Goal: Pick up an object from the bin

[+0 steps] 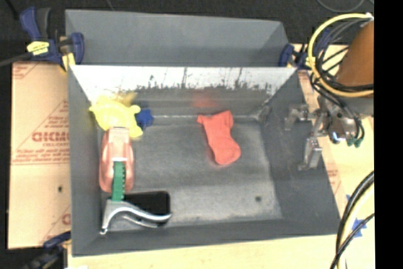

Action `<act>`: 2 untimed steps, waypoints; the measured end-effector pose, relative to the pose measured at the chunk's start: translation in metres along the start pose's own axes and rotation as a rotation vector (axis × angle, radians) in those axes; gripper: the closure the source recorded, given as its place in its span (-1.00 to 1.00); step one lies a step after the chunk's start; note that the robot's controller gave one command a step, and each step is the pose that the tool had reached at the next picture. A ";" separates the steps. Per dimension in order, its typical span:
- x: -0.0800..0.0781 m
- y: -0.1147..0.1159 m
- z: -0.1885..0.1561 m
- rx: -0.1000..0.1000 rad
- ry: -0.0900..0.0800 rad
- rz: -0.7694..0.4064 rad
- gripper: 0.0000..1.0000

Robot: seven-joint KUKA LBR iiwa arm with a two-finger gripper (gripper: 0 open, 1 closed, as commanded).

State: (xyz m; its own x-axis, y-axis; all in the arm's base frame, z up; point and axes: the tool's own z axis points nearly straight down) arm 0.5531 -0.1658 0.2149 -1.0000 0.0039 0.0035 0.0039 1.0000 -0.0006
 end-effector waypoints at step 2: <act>-0.046 0.008 0.063 0.002 -0.014 0.072 -1.00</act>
Offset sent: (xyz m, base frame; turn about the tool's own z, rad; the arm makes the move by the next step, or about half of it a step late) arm 0.0885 0.0171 -0.1449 0.1507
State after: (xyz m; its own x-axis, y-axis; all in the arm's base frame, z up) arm 0.5991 -0.1582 0.1517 -0.9971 0.0756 -0.0105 0.0756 0.9971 -0.0020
